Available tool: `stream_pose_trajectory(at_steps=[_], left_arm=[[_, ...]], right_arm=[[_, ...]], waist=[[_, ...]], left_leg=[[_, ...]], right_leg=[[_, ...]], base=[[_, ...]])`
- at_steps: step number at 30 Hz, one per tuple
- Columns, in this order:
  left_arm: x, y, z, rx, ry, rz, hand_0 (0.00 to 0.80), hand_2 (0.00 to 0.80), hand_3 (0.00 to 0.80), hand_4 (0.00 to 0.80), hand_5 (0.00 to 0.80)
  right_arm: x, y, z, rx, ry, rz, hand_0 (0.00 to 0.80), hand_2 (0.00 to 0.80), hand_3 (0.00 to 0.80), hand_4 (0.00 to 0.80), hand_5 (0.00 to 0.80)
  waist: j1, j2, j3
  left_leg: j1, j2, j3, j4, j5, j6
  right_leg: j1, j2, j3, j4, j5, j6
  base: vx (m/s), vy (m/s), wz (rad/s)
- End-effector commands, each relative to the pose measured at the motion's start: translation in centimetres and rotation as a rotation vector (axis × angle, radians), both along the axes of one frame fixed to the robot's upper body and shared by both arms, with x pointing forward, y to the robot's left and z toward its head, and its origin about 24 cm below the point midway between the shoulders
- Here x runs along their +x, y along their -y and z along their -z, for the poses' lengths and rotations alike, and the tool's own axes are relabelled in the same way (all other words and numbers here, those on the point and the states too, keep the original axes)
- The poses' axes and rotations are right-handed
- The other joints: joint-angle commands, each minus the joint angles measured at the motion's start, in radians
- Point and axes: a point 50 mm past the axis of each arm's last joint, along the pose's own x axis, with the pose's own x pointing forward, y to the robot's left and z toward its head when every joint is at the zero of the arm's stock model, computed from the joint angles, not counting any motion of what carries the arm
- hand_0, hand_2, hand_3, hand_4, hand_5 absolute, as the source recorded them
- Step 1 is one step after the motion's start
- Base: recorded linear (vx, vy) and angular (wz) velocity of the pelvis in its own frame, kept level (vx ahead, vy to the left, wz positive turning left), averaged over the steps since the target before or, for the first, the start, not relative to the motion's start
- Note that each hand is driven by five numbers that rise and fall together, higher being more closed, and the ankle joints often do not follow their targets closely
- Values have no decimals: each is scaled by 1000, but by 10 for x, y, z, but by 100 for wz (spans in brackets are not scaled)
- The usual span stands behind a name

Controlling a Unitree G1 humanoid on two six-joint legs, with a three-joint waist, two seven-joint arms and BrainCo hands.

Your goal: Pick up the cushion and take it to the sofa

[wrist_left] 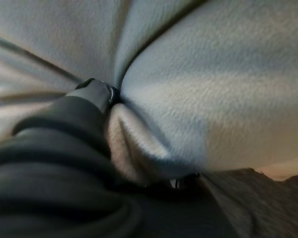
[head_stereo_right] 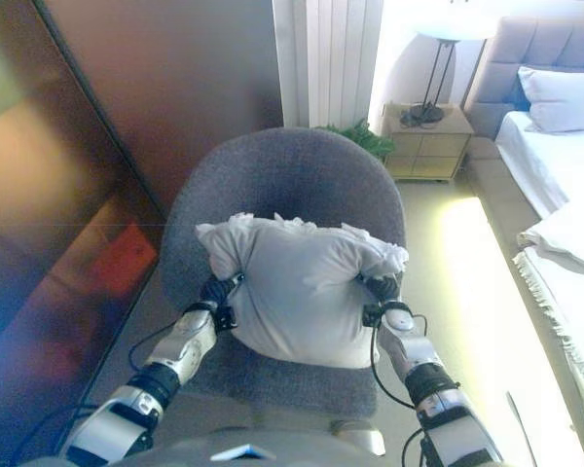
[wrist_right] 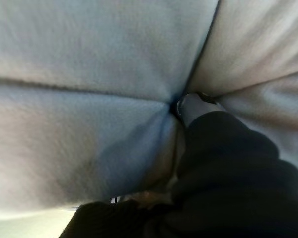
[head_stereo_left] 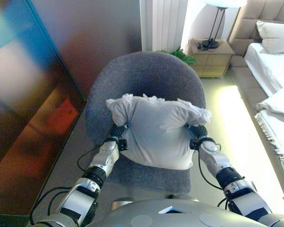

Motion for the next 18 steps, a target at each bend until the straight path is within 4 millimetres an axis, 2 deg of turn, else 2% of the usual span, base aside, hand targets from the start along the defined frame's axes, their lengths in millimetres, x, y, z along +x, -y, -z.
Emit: stream_pose_trajectory(at_steps=[1, 4, 11, 18], left_arm=[[36, 43, -26, 38, 109, 165, 800, 800, 800, 800, 800], [32, 39, -18, 69, 54, 154, 800, 800, 800, 800, 800], [15, 35, 0, 109, -42, 131, 800, 800, 800, 800, 800], [-6, 27, 17, 136, -103, 74, 800, 800, 800, 800, 800]], right_arm=[[35, -39, -17, 119, 30, -113, 800, 800, 800, 800, 800], [32, -33, -8, 114, -44, -91, 800, 800, 800, 800, 800], [18, -32, 7, 103, -136, -97, 800, 800, 800, 800, 800], [7, -22, 14, -23, -109, -128, 800, 800, 800, 800, 800]], waist=[[8, -42, -99], [14, -49, -104], [24, -52, -126], [32, -50, -140]], left_leg=[[10, -22, 6, 7, -105, -4], [19, -23, 2, 7, -102, -6], [37, -25, -9, 7, -90, -8], [50, -23, -15, 7, -72, -9]], right_leg=[[41, -67, -39, 6, -69, 95], [53, -64, -44, 6, -67, 95], [78, -60, -52, 6, -62, 92], [97, -61, -59, 6, -56, 91]], base=[[106, -1, 6], [106, -2, 4], [129, 14, 2], [112, 25, 6]])
